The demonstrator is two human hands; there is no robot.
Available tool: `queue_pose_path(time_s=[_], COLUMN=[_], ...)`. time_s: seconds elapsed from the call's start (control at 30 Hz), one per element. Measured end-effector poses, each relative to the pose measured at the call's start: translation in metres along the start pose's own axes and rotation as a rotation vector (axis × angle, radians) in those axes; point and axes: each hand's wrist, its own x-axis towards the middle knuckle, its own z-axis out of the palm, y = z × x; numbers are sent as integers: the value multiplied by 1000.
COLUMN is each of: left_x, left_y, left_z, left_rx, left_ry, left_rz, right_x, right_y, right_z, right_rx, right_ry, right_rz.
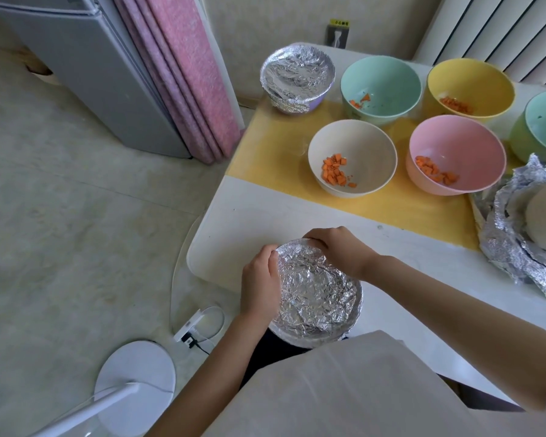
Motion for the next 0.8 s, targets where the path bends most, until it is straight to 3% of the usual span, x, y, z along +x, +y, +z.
queue_pose_path(time_s=[0.23, 0.8], left_x=[-3, -7], left_y=[-1, 3], left_z=[5, 13], left_rx=[55, 64], left_ry=[75, 32], left_rz=[19, 91], right_x=[3, -3], right_y=[-5, -5], right_z=[2, 7], right_rx=[-136, -5], right_ry=[-28, -25], right_rz=[-9, -133])
